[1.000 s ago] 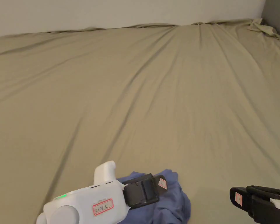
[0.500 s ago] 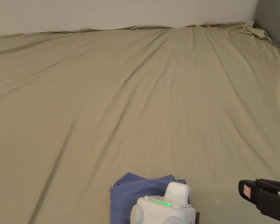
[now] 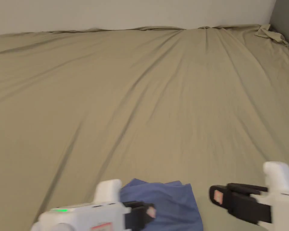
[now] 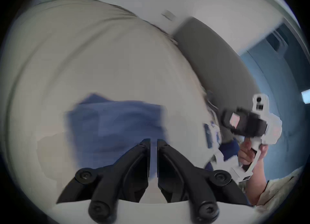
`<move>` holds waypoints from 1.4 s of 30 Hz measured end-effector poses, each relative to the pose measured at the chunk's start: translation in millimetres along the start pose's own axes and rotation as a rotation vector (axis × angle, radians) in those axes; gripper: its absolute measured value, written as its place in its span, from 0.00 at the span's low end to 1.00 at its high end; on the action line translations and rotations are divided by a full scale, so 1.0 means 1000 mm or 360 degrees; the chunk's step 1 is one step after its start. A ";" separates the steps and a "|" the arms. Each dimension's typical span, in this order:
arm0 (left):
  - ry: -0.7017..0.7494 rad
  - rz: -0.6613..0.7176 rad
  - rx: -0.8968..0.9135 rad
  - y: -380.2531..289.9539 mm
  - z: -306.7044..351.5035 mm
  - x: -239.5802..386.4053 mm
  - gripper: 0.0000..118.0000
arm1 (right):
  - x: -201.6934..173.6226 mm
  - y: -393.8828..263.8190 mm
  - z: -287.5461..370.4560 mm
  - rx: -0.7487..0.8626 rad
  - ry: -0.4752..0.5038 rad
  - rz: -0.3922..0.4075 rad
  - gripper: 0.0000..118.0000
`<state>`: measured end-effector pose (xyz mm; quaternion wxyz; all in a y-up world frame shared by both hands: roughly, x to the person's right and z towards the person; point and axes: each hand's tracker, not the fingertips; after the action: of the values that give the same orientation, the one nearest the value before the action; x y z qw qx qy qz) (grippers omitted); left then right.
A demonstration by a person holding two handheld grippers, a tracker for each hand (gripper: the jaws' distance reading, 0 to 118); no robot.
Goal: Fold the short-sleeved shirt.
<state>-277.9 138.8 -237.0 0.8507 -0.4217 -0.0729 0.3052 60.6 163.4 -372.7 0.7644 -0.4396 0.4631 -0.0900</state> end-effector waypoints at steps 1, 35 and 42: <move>0.0077 0.0049 0.0023 0.001 0.006 -0.024 0.07 | 0.000 -0.001 -0.017 -0.0053 0.0040 0.0007 0.02; -0.0150 0.0146 -0.0174 0.013 0.052 -0.073 0.39 | 0.077 -0.044 -0.046 -0.0103 0.0528 -0.0872 0.02; 0.0396 0.0227 -0.0240 0.049 0.164 -0.180 0.39 | 0.061 -0.038 0.003 -0.0089 0.0414 -0.0702 0.02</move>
<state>-507.8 167.1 -146.5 0.7953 -0.5229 0.0404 0.3040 107.1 108.8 -382.0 0.6477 -0.5357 0.4528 -0.2974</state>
